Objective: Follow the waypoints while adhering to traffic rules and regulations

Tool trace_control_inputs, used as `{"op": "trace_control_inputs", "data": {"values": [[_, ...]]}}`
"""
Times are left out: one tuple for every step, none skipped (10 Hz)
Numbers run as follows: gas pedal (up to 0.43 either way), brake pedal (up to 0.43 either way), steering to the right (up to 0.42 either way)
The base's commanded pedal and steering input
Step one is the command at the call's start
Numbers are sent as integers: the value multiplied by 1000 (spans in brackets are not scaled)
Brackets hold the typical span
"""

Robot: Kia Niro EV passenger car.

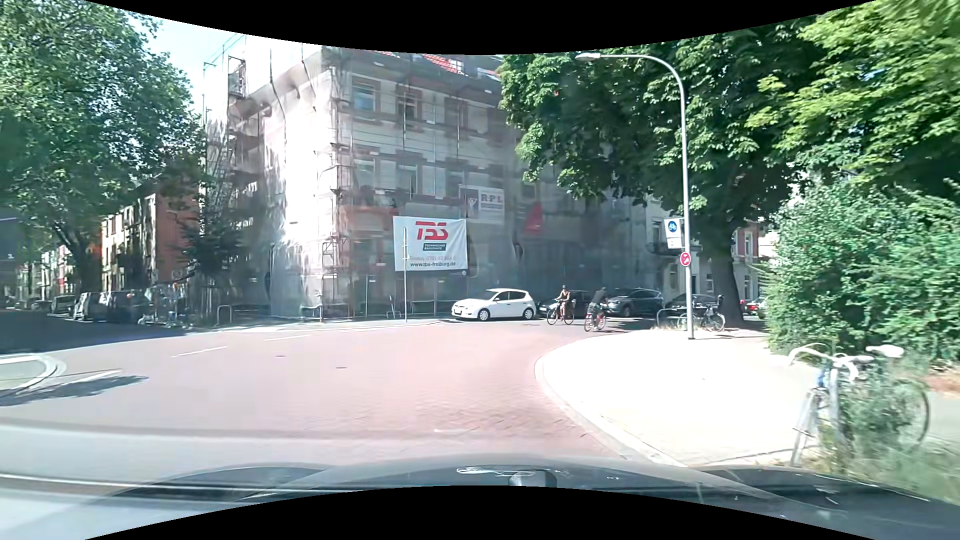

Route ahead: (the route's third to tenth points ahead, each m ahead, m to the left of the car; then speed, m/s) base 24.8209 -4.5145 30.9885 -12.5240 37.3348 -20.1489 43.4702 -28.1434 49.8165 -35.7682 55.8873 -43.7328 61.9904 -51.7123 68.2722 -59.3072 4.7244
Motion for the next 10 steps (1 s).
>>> {"op": "trace_control_inputs", "data": {"values": [[67, 0, -110], [67, 0, -94], [47, 0, -79], [39, 0, -64], [39, 0, -42], [39, 0, -20], [39, 0, -3], [39, 0, 14], [20, 0, 34], [0, 0, 56]]}}
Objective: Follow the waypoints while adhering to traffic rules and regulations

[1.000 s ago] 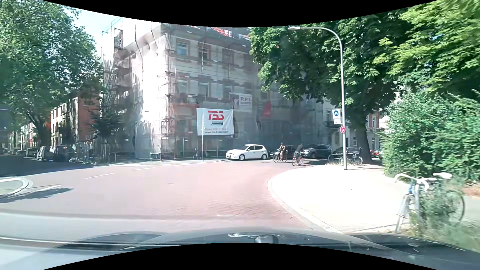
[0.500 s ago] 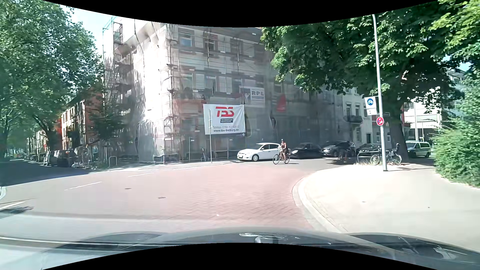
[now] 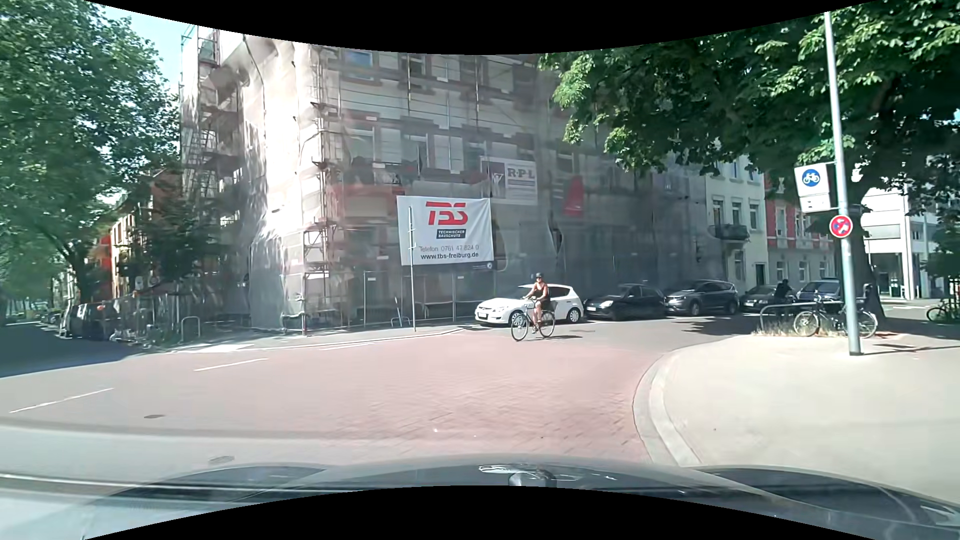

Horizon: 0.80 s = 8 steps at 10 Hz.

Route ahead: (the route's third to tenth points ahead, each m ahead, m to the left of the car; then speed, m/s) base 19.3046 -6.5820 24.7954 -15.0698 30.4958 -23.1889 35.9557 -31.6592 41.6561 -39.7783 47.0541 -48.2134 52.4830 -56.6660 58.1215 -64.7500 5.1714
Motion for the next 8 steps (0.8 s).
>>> {"op": "trace_control_inputs", "data": {"values": [[0, 0, 76], [0, 0, 99], [0, 61, 120], [0, 171, 138], [0, 226, 152], [0, 250, 166], [0, 250, 176], [0, 250, 184]]}}
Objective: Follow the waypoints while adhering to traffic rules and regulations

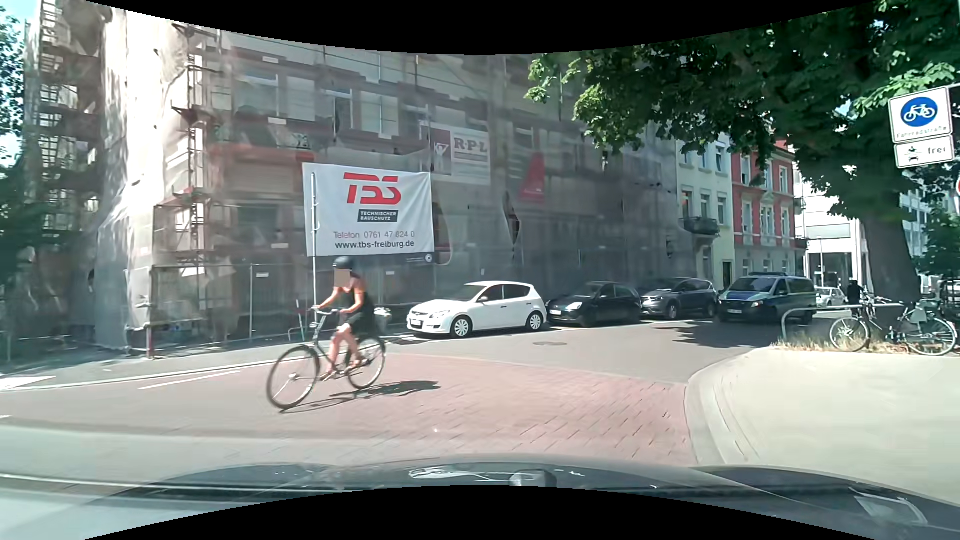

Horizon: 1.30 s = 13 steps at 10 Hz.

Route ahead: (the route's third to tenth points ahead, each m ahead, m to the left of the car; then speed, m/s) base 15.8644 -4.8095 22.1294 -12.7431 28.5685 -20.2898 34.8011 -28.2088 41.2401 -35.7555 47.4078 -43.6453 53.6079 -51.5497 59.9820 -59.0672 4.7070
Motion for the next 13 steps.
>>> {"op": "trace_control_inputs", "data": {"values": [[0, 262, 192], [0, 268, 199], [0, 262, 206], [0, 268, 215], [0, 274, 225], [0, 280, 231], [0, 287, 236], [0, 287, 241], [0, 287, 247], [0, 280, 249], [0, 268, 249], [0, 250, 248], [0, 238, 246]]}}
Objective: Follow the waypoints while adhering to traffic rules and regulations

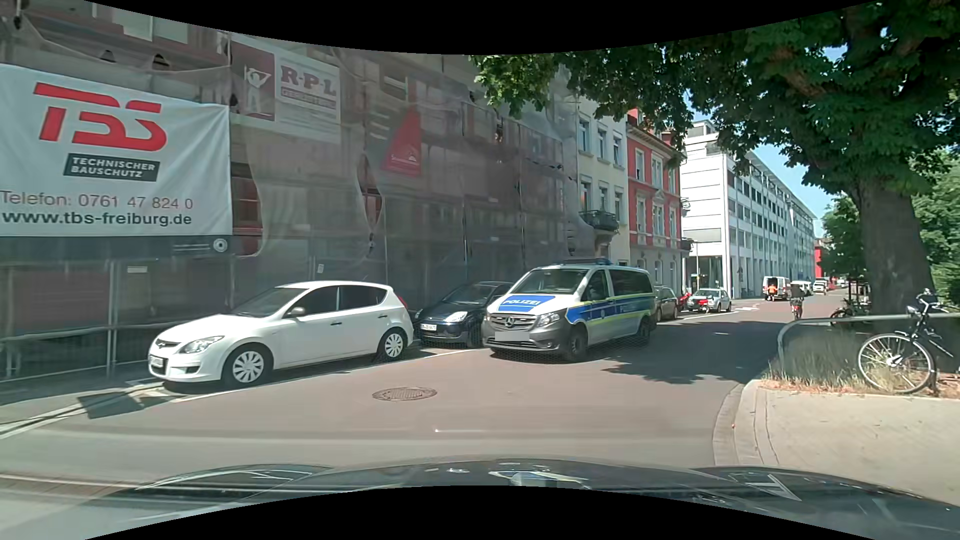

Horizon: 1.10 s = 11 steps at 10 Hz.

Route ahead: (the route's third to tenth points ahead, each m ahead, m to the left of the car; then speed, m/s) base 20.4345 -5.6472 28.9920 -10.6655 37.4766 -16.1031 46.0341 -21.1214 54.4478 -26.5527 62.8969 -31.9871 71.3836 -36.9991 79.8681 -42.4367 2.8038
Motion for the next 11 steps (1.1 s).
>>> {"op": "trace_control_inputs", "data": {"values": [[0, 232, 246], [0, 207, 246], [0, 195, 245], [0, 140, 242], [0, 0, 234], [0, 0, 230], [0, 0, 229], [20, 0, 229], [169, 0, 227], [177, 0, 223], [189, 0, 217]]}}
